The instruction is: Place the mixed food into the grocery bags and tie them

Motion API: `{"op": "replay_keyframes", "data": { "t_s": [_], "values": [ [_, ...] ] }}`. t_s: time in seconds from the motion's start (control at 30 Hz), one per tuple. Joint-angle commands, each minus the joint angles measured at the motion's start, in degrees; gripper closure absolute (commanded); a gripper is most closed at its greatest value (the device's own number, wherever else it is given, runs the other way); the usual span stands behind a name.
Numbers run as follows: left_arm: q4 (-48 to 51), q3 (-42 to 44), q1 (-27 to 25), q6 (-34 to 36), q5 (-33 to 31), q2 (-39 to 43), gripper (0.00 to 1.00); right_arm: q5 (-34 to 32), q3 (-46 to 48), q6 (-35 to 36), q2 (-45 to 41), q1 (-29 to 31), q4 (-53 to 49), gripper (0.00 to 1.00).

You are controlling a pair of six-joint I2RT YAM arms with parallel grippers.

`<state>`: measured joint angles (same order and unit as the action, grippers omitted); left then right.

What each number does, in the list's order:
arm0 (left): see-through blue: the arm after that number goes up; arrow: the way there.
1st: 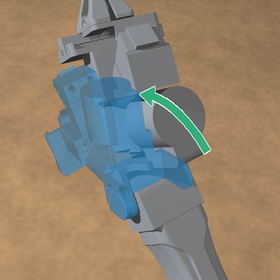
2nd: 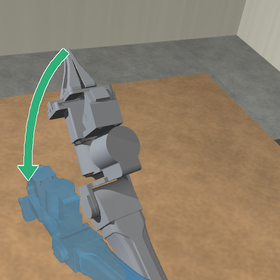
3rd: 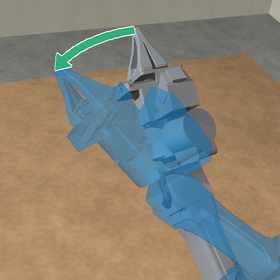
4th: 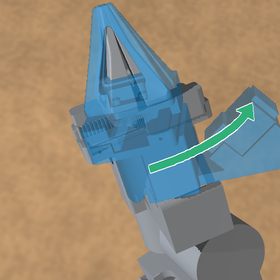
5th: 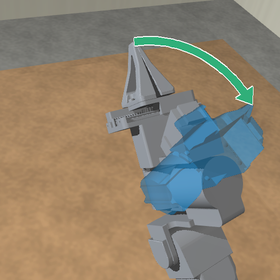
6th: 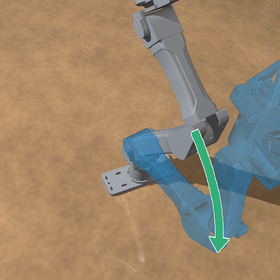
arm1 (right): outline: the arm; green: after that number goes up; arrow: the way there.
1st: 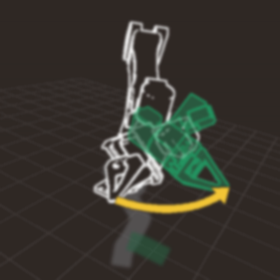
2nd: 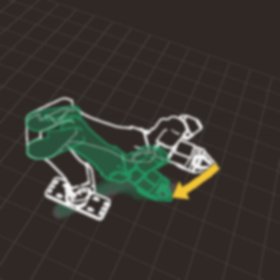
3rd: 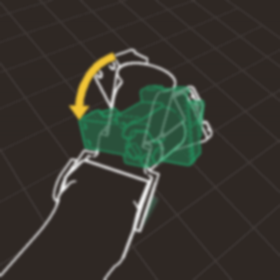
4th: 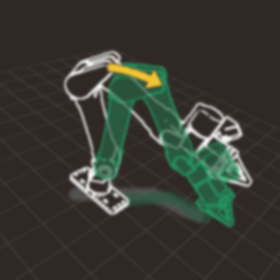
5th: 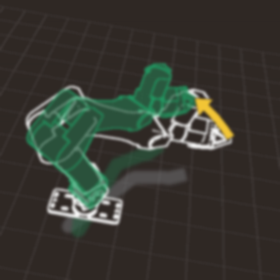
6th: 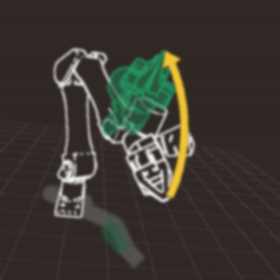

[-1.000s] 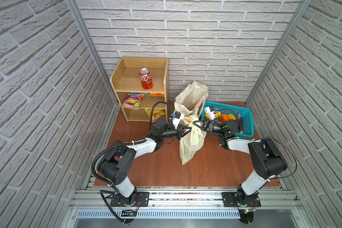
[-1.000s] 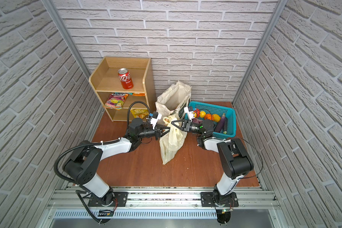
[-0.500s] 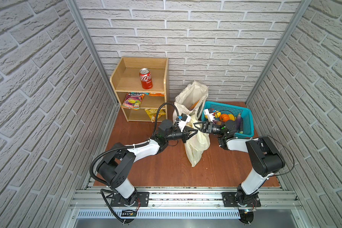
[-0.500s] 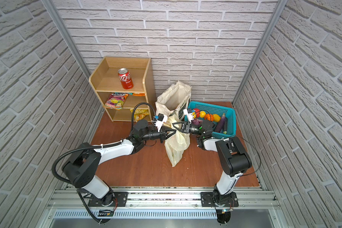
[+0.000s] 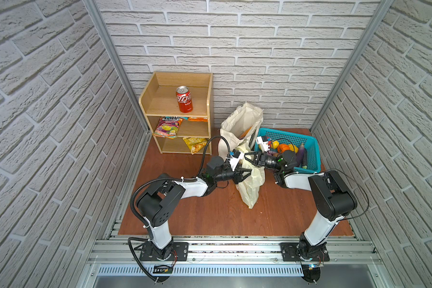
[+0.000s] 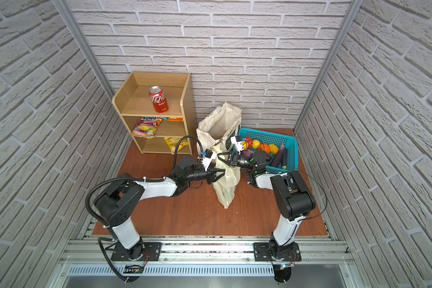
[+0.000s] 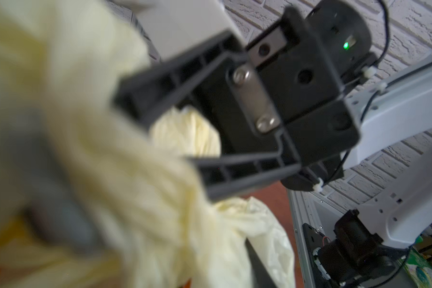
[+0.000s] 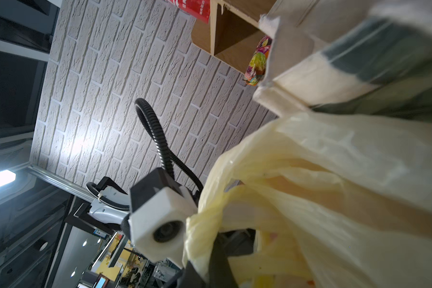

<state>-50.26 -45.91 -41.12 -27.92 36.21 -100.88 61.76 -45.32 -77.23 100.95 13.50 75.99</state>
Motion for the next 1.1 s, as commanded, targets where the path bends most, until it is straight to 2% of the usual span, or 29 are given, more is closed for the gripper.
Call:
{"op": "replay_keyframes", "data": {
  "t_s": [0.0, 0.13, 0.4, 0.73, 0.9, 0.93, 1.0, 1.07],
  "values": [
    [-6.37, 4.45, 0.56, -1.45, -0.5, 1.95, 0.56, 2.57, -1.09, -0.72, -2.6, 0.31, 4.7, 0.95],
    [-13.32, 9.49, 1.87, -5.34, -0.17, 3.69, 0.49, 4.35, -1.66, -1.25, -2.51, 0.02, 4.7, 0.95],
    [-26.72, 17.17, 6.95, -12.96, -1.22, 5.3, 0.45, 7.5, -1.98, -1.82, -2.51, -0.88, 4.7, 0.94],
    [-26.21, 20.64, 9.98, -13.67, -4.28, 13.34, 0.45, 9.32, -3.18, -1.92, -0.69, -1.37, 4.7, 0.94],
    [-20.32, 16.85, 10.36, -11.83, -3.06, 17.4, 0.44, 8.83, -3.35, -2.06, 0.1, -1.37, 4.71, 0.94],
    [-19.33, 16.0, 10.23, -11.4, -2.63, 17.47, 0.44, 8.74, -3.33, -2.29, 0.19, -1.37, 4.7, 0.89],
    [-17.44, 14.35, 9.85, -10.61, -1.4, 16.96, 0.45, 8.12, -3.27, -2.48, 0.11, -1.38, 4.7, 0.73],
    [-15.88, 13.22, 9.11, -9.83, -0.45, 15.77, 0.45, 7.46, -3.15, -2.59, -0.28, -1.37, 4.7, 0.64]
  ]
}}
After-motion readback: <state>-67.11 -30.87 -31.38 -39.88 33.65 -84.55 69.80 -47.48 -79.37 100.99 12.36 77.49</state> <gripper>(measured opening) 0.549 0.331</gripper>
